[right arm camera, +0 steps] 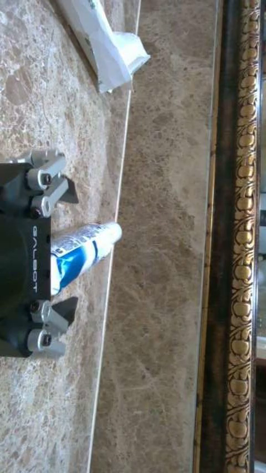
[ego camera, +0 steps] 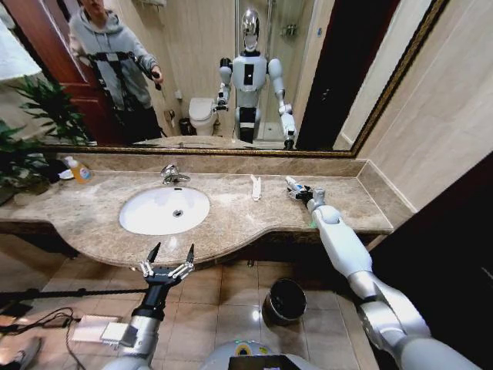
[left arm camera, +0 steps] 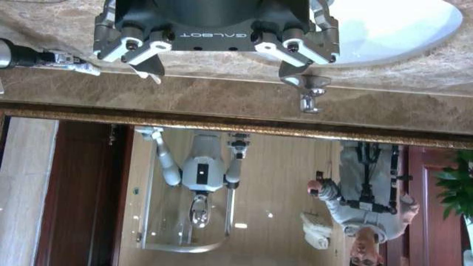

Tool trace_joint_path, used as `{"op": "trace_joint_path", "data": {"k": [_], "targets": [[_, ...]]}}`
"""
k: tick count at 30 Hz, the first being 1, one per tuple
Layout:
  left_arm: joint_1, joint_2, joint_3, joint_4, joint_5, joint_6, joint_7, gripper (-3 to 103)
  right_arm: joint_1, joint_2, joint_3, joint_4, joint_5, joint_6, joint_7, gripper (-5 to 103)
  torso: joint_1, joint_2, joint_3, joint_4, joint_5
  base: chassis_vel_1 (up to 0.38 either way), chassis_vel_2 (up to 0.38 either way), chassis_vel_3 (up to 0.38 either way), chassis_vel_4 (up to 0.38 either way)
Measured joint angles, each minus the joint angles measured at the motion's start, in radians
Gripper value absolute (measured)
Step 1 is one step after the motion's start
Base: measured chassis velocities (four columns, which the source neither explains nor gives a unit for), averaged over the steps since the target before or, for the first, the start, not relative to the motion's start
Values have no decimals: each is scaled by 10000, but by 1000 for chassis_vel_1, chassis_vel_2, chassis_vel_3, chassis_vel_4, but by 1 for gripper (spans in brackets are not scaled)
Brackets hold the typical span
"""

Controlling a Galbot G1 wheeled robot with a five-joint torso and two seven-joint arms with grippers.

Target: Pick up the trash from the sink and place it in the trash bin.

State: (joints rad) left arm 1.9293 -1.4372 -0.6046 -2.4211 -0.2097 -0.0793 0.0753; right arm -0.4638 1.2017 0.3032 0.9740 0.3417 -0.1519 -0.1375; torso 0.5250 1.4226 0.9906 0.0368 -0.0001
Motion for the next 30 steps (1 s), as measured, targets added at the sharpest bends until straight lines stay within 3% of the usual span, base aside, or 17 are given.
{"op": "trace_joint_path", "data": {"k": [4, 7, 9, 10, 13, 16, 25, 30], "targets": [[0, 0, 0, 0, 0, 0, 0, 100, -23, 6, 6, 32, 2, 1, 11, 74, 0, 0, 0, 0, 0, 0, 0, 0, 0], [0, 0, 0, 0, 0, 0, 0, 100, -132, -17, -51, 175, 1, 1, 18, 57, -1, 0, 0, 0, 0, 0, 0, 0, 0], [0, 1, 0, 0, 0, 0, 0, 100, -155, -17, -57, 209, 1, 1, 20, 57, 0, 0, 0, -1, 0, 0, 0, 0, 0], [0, 0, 0, 0, 0, 0, 0, 100, -202, -12, -59, 280, 0, 0, 33, 47, 0, 0, 0, -1, 1, 0, 0, 0, 0], [0, 0, 0, 0, 0, 0, 0, 100, -248, -6, -67, 346, -2, -4, 50, 41, 0, 0, 0, -1, 0, 0, 0, 0, 0], [0, 0, 0, 0, 0, 0, 0, 100, -346, -24, -88, 560, -4, -17, 94, 29, 0, 0, 0, 0, 1, 0, 0, 0, 0], [0, 0, 0, 0, 0, 0, 0, 100, -631, -168, -21, 1227, 31, -108, 213, 27, 0, 0, 0, 0, 0, 0, 0, 0, 0], [0, 1, 0, 0, 0, 0, 0, 100, -1433, -412, 263, 2749, 30, -259, 662, 27, 0, 0, 0, 1, 0, 0, 0, 0, 0]]}}
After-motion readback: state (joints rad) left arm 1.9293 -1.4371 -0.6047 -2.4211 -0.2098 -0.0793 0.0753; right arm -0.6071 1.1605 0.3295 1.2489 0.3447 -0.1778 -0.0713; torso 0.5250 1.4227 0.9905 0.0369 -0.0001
